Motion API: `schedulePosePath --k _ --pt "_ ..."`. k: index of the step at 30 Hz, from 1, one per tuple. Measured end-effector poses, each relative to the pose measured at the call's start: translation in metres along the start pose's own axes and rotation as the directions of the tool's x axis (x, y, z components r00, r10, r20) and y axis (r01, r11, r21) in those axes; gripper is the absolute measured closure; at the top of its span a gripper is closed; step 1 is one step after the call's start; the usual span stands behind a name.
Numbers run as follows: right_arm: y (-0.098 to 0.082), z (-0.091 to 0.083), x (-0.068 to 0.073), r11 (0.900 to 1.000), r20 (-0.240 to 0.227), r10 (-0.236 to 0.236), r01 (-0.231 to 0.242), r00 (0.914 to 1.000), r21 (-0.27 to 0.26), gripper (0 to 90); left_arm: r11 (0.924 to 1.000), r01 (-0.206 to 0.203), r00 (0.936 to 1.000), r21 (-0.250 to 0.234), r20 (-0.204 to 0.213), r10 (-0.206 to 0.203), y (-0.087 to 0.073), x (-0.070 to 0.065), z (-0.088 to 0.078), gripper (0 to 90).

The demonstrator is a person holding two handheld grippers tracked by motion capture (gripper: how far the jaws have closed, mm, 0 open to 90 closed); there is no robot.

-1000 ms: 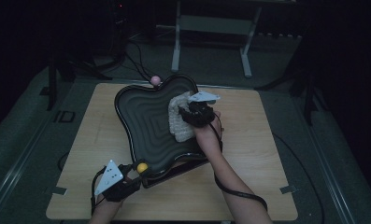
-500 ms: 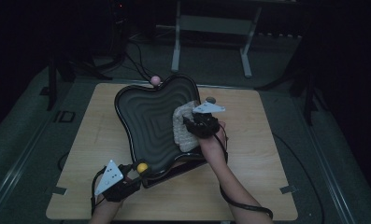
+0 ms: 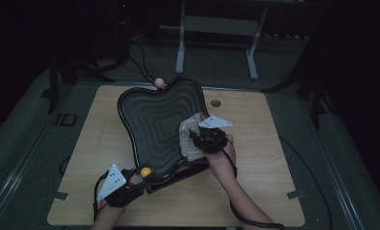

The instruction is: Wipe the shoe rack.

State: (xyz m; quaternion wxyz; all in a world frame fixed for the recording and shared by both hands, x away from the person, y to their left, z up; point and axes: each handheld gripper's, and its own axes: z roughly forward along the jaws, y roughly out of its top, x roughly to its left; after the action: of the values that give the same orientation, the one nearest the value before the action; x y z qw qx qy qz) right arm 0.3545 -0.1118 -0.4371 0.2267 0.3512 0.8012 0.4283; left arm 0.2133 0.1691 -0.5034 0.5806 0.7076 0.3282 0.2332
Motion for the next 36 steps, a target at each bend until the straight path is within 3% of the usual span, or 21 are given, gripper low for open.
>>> schedulePosePath --k 7,17,20,26,31,36 --pt "-0.018 -0.008 0.010 0.999 0.004 -0.028 0.028 0.9996 -0.026 67.9 1.0000 0.000 1.0000 0.000 -0.002 0.000 0.000 0.000 0.000 59.8" --pt "-0.002 -0.010 0.002 0.999 -0.036 0.011 -0.013 0.9993 -0.048 68.2 1.0000 0.000 1.0000 -0.001 -0.001 0.000 0.000 0.000 0.000 59.8" --pt "0.027 -0.010 0.000 0.996 -0.035 -0.005 0.002 0.9994 -0.092 68.1 1.0000 -0.001 1.0000 -0.002 0.001 0.001 0.000 0.000 0.000 59.8" --pt "0.072 0.001 -0.001 0.992 -0.042 -0.019 0.014 0.9989 -0.121 68.1 1.0000 -0.004 1.0000 -0.004 0.002 0.004 -0.001 0.000 0.000 59.8" --pt "0.101 0.020 -0.002 0.994 -0.036 -0.019 0.015 0.9992 -0.111 68.1 1.0000 -0.002 1.0000 -0.004 0.003 0.002 -0.001 0.000 0.000 59.8" --pt "0.118 0.041 -0.004 0.997 -0.024 0.003 -0.005 0.9997 -0.082 68.0 1.0000 -0.001 1.0000 -0.005 0.005 0.001 -0.001 0.001 0.000 59.9"
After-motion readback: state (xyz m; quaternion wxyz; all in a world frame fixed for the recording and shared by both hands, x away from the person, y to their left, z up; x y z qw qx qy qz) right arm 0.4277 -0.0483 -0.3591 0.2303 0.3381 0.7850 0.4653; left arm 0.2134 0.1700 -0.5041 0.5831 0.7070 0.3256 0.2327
